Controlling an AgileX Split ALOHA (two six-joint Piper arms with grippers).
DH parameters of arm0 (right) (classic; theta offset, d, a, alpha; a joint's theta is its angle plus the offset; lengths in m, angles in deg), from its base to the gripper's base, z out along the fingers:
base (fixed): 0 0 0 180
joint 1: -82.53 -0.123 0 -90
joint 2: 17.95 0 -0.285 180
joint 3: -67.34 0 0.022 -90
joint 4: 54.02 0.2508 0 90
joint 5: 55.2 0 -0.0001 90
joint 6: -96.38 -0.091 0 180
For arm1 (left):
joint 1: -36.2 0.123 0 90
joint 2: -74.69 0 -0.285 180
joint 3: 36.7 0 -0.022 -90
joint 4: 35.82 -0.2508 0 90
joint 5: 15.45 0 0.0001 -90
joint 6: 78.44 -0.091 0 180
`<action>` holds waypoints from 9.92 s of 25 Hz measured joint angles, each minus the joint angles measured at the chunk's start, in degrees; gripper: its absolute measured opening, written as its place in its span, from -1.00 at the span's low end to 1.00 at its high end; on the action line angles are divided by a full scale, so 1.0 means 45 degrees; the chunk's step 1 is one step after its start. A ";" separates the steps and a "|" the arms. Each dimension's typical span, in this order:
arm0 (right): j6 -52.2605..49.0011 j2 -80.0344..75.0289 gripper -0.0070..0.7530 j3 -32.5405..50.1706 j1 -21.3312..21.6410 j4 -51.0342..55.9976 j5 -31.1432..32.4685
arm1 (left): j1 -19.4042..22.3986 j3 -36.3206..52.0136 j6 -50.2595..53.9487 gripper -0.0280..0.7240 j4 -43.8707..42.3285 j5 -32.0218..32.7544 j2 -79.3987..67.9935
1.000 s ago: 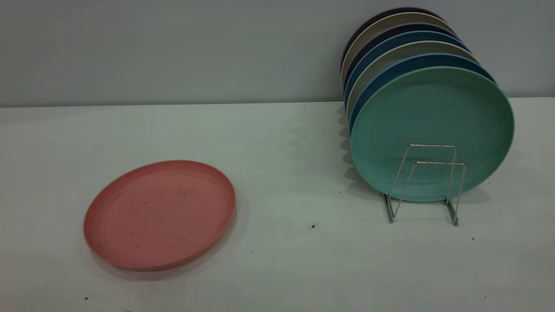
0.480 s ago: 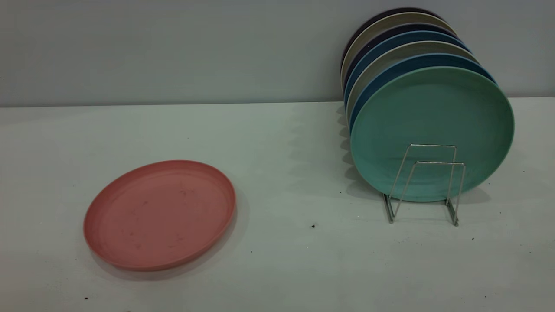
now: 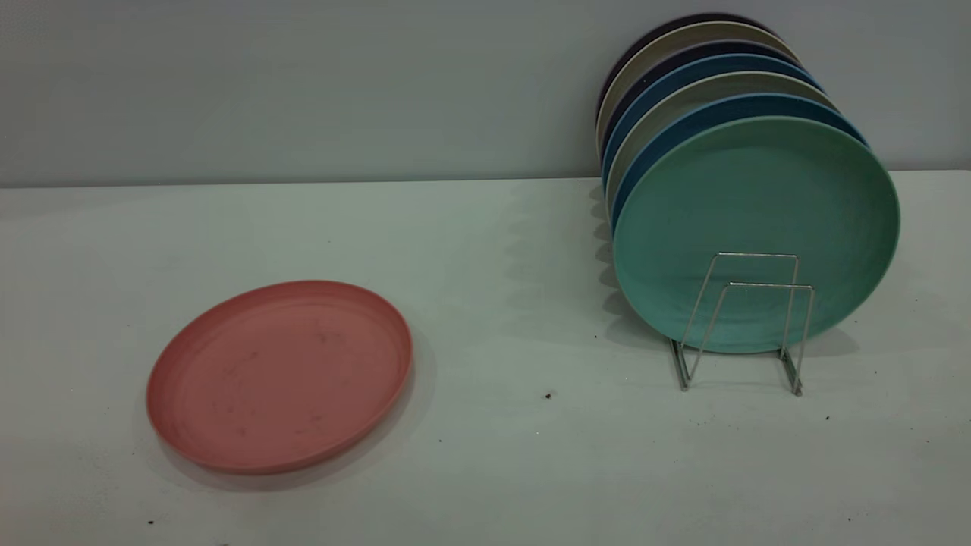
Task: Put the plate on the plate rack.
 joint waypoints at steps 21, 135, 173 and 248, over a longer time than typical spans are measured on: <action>0.0000 -0.0258 0.08 -0.0102 0.0000 0.0297 -0.0614 | 0.0000 -0.0225 0.1390 0.28 -0.0075 -0.1802 -0.1070; 1.6784 -2.0040 0.08 -0.1182 0.0000 1.8770 -0.5056 | -0.3239 -0.7508 -1.7483 -0.87 1.4854 -0.8105 -2.4946; 1.9831 -2.2229 -0.79 -0.1529 0.2772 1.8034 -0.5823 | -0.0783 -0.7508 -1.6534 0.28 1.6740 -0.5745 -2.4434; 2.3546 -2.1781 0.08 -0.6843 0.1600 1.2820 -0.5283 | 0.0573 -0.7508 -1.5254 0.30 1.5428 -0.6315 -2.4434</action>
